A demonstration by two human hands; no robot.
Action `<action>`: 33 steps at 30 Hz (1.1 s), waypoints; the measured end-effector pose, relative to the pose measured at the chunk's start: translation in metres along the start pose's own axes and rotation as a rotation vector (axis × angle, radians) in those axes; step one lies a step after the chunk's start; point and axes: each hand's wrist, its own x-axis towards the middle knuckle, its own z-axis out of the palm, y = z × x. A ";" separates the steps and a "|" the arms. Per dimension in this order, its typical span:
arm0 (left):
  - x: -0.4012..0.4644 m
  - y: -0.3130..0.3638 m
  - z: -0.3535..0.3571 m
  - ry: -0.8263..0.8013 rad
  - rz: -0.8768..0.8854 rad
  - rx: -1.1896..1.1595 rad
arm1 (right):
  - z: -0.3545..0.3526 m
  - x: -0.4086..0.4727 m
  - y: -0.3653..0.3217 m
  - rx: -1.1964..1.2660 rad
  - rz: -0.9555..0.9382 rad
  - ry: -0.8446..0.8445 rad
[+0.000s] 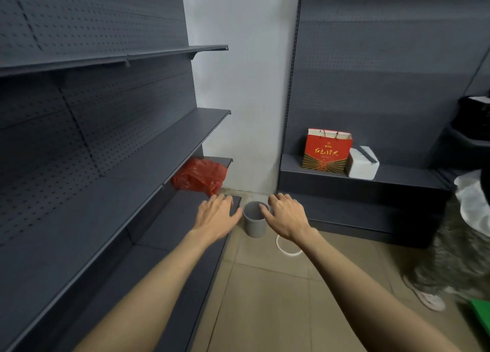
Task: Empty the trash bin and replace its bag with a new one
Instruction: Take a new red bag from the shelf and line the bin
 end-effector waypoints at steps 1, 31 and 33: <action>0.022 0.000 0.007 -0.008 -0.006 -0.006 | 0.005 0.021 0.011 0.000 -0.006 -0.005; 0.474 -0.174 0.248 -0.181 -0.285 -0.007 | 0.249 0.518 0.095 -0.004 -0.096 -0.312; 0.490 -0.192 0.274 -0.214 -0.316 -0.002 | 0.280 0.541 0.093 0.017 -0.098 -0.342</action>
